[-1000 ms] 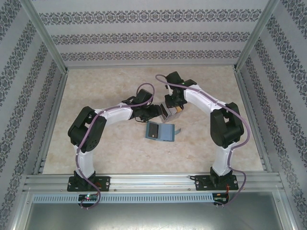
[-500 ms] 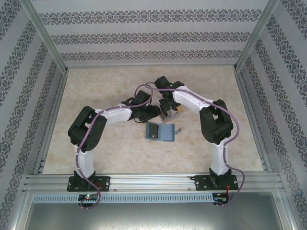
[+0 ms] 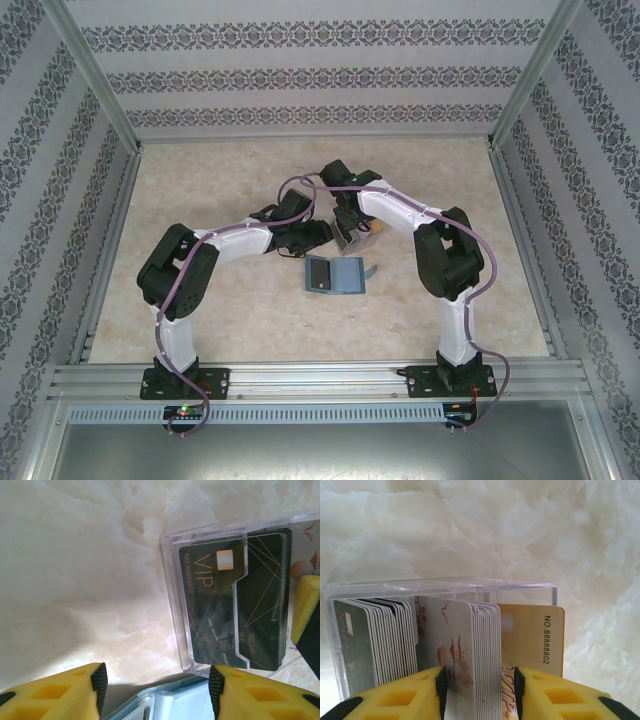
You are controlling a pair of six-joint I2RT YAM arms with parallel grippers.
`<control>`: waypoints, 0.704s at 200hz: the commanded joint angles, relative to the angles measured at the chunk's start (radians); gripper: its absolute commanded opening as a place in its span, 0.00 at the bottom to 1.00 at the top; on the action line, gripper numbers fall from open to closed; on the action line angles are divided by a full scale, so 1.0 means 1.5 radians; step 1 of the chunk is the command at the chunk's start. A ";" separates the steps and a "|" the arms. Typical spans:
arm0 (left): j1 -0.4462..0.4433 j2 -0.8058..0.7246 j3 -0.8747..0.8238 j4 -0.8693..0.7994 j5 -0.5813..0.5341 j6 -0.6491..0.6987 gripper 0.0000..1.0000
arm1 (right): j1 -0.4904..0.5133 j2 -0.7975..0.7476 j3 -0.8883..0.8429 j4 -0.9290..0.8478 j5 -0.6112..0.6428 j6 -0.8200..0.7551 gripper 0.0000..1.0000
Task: Put the credit cards into the card holder
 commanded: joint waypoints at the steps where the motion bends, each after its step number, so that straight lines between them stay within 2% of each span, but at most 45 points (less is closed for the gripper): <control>1: 0.007 -0.031 -0.007 0.004 -0.014 -0.004 0.58 | -0.002 -0.028 -0.005 -0.007 0.028 -0.003 0.40; 63: 0.007 -0.033 -0.011 0.005 -0.013 -0.005 0.58 | -0.004 -0.034 -0.008 -0.004 0.033 -0.002 0.37; 141: 0.007 -0.032 -0.011 0.006 -0.008 -0.006 0.57 | -0.010 -0.037 -0.006 -0.007 0.017 0.000 0.26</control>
